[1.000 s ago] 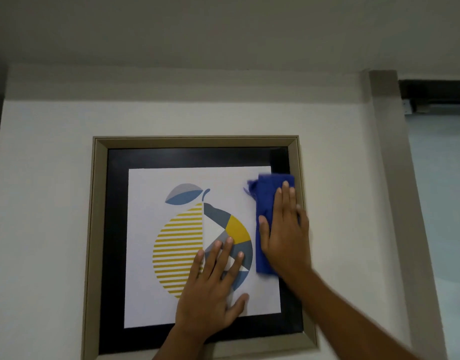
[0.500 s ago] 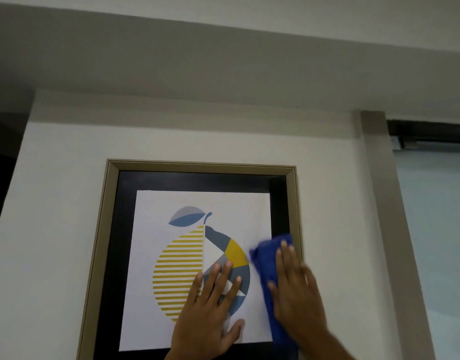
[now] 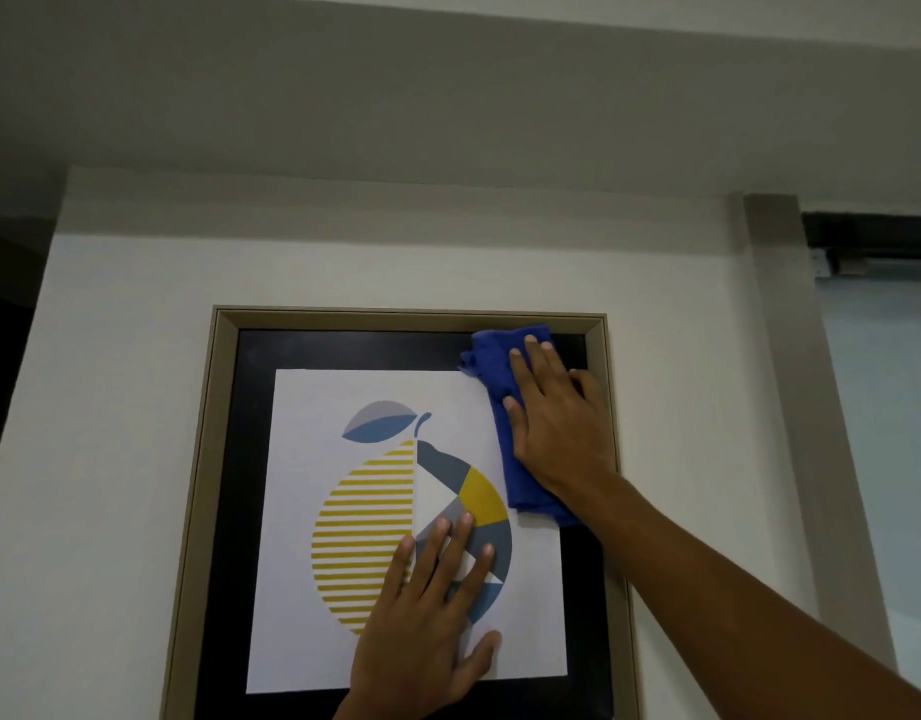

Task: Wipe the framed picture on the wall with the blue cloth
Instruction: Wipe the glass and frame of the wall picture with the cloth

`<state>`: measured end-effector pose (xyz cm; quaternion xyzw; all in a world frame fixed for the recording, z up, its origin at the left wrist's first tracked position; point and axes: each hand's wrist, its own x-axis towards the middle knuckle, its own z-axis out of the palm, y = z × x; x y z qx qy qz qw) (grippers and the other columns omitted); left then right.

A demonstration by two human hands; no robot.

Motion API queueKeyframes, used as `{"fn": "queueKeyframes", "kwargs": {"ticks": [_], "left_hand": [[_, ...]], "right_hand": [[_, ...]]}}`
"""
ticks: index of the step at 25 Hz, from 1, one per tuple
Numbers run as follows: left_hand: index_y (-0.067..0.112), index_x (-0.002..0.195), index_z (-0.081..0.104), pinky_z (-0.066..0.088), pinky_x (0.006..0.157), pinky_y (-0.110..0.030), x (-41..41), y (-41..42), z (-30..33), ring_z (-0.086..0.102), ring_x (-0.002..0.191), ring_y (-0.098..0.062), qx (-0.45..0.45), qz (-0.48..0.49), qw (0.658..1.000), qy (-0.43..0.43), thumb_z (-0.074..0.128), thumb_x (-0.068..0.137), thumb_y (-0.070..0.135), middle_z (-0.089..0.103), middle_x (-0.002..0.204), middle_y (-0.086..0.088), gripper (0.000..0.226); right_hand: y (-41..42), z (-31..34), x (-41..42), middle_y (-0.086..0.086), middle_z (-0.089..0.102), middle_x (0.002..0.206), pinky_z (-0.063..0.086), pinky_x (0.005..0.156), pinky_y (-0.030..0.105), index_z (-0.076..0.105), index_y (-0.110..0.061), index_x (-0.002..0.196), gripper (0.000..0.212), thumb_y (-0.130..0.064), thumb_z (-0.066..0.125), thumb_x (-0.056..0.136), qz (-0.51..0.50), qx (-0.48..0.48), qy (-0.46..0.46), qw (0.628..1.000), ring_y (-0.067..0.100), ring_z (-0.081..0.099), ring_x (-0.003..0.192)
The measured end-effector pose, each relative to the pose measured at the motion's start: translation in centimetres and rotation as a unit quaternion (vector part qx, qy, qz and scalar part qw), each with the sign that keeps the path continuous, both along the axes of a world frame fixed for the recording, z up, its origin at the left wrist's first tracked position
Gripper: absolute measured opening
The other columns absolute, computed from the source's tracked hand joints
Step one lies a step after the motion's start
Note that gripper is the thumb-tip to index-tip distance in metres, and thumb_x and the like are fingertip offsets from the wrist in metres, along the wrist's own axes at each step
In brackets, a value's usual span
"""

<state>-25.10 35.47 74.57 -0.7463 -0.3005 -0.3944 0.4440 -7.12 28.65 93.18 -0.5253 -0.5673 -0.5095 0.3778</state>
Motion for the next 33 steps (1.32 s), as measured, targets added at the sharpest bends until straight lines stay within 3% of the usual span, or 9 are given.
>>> {"fn": "queueKeyframes", "kwargs": {"ticks": [6, 10, 14, 18, 22, 27, 30, 33], "left_hand": [[0.019, 0.158, 0.031, 0.008, 0.126, -0.051, 0.0, 0.3, -0.3, 0.016, 0.156, -0.032, 0.001, -0.016, 1.0, -0.004, 0.041, 0.095, 0.064, 0.019, 0.169, -0.013, 0.078], [0.017, 0.159, 0.028, 0.01, 0.125, -0.054, 0.0, -0.1, 0.0, 0.013, 0.156, -0.033, -0.008, -0.008, 1.0, 0.001, 0.041, 0.095, 0.063, 0.018, 0.168, -0.015, 0.08], [0.018, 0.16, 0.024, 0.01, 0.125, -0.054, 0.0, 0.1, 0.1, 0.011, 0.156, -0.033, -0.019, -0.004, 1.0, 0.006, 0.04, 0.096, 0.064, 0.014, 0.17, -0.014, 0.08], [0.018, 0.16, 0.025, 0.008, 0.126, -0.053, -0.1, 0.0, 0.1, 0.012, 0.156, -0.032, -0.012, -0.01, 1.0, 0.002, 0.041, 0.095, 0.063, 0.014, 0.17, -0.014, 0.08], [0.019, 0.16, 0.024, 0.006, 0.126, -0.053, 0.0, 0.7, -0.4, 0.013, 0.156, -0.034, -0.013, -0.021, 1.0, 0.002, 0.041, 0.095, 0.064, 0.013, 0.17, -0.012, 0.081], [0.02, 0.16, 0.026, 0.004, 0.126, -0.051, 0.1, 0.7, -0.5, 0.013, 0.156, -0.033, -0.004, -0.02, 1.0, -0.002, 0.04, 0.096, 0.065, 0.015, 0.17, -0.011, 0.079], [0.02, 0.16, 0.026, 0.007, 0.126, -0.052, 0.0, 0.7, -0.2, 0.014, 0.156, -0.033, -0.001, -0.018, 1.0, -0.005, 0.039, 0.096, 0.065, 0.016, 0.17, -0.012, 0.079], [0.019, 0.16, 0.026, 0.007, 0.126, -0.052, 0.0, 0.4, -0.2, 0.013, 0.156, -0.034, -0.001, -0.009, 1.0, -0.001, 0.041, 0.095, 0.064, 0.017, 0.169, -0.013, 0.08]], "right_hand": [[0.2, -3.8, 1.8, 0.014, 0.026, 0.158, 0.027, 0.108, 0.043, 0.027, -0.004, 0.15, 0.06, -0.036, 0.026, 0.099, 0.01, 0.027, 0.12, 0.992, 0.027, 0.024, 0.146], [0.0, -15.3, 1.2, 0.014, 0.018, 0.16, 0.022, 0.111, 0.037, 0.017, -0.006, 0.152, 0.065, -0.037, 0.03, 0.097, 0.053, -0.013, 0.144, 0.988, 0.026, 0.017, 0.148], [-1.1, -25.1, 0.6, 0.013, 0.021, 0.156, 0.024, 0.108, 0.039, 0.008, -0.01, 0.153, 0.067, -0.044, 0.022, 0.098, 0.026, -0.054, 0.165, 0.984, 0.027, 0.026, 0.142], [-1.5, -21.9, 2.0, 0.015, 0.028, 0.157, 0.013, 0.114, 0.037, 0.029, -0.004, 0.149, 0.064, -0.041, 0.016, 0.099, -0.025, -0.088, 0.112, 0.989, 0.025, 0.025, 0.144], [-0.4, -13.4, 4.0, 0.011, 0.022, 0.16, 0.01, 0.114, 0.046, 0.022, -0.007, 0.152, 0.06, -0.037, 0.02, 0.099, -0.077, -0.029, 0.061, 0.995, 0.022, 0.021, 0.147], [-0.2, -0.2, 4.0, 0.01, 0.019, 0.161, 0.012, 0.112, 0.046, 0.021, -0.006, 0.152, 0.062, -0.037, 0.015, 0.099, -0.083, 0.01, 0.064, 0.994, 0.02, 0.015, 0.148], [0.0, -0.4, 3.7, 0.009, 0.021, 0.16, 0.013, 0.112, 0.045, 0.023, -0.006, 0.151, 0.061, -0.038, 0.015, 0.099, -0.065, 0.026, 0.072, 0.995, 0.02, 0.017, 0.148], [0.0, -7.3, 3.4, 0.009, 0.022, 0.16, 0.015, 0.113, 0.044, 0.023, -0.007, 0.152, 0.059, -0.037, 0.021, 0.1, -0.033, 0.02, 0.095, 0.995, 0.02, 0.017, 0.148]]}}
